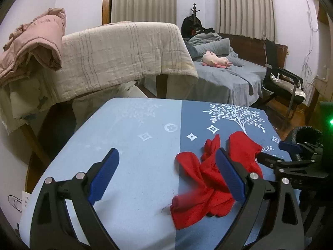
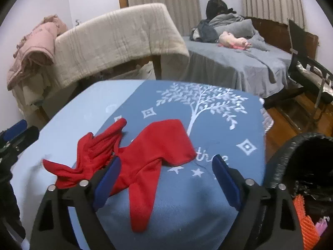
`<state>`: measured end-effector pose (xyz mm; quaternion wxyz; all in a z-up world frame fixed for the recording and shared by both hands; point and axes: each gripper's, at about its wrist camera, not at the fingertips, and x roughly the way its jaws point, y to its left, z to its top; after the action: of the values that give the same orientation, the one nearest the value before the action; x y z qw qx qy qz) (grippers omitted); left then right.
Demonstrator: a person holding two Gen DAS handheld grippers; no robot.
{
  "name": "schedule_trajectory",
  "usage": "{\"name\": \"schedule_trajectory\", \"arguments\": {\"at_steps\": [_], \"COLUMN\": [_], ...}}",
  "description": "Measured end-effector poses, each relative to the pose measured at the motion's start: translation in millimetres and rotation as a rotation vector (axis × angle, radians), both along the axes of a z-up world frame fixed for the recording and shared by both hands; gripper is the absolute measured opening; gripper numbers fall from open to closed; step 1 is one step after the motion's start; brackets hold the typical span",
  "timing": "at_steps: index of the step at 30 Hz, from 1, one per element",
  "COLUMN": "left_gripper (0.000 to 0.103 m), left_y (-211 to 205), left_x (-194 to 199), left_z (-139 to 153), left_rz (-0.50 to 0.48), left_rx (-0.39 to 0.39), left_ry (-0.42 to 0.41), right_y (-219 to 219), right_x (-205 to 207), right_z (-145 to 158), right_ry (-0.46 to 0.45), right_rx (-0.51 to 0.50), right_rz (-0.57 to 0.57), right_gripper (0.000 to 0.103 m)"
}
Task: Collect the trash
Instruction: 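Move both tools back from the bin toward the red gloves, then grasp one red glove with the right tool while the left tool grasps the other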
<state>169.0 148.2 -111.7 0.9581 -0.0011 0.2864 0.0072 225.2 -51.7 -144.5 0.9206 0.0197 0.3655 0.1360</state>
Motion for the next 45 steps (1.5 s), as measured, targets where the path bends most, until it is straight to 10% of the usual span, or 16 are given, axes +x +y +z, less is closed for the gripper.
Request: {"name": "schedule_trajectory", "arguments": {"at_steps": [12,26,45], "left_gripper": [0.091,0.091,0.091], "left_y": [6.0,3.6,-39.0], "left_x": [13.4,15.4,21.9], "left_z": [-16.6,-28.5,-43.1], "left_rz": [0.02,0.013,-0.091], "left_rx": [-0.009,-0.019,-0.045], "left_ry": [0.037,0.074,0.132], "right_y": [19.7,28.9,-33.9], "right_x": [37.0,20.9,-9.2], "right_z": [-17.5,-23.6,29.6], "right_ry": [0.074,0.129,0.003], "right_rx": [-0.039,0.004,0.088], "right_rz": [0.053,0.184,0.024], "right_gripper": [0.084,0.009,0.009]}}
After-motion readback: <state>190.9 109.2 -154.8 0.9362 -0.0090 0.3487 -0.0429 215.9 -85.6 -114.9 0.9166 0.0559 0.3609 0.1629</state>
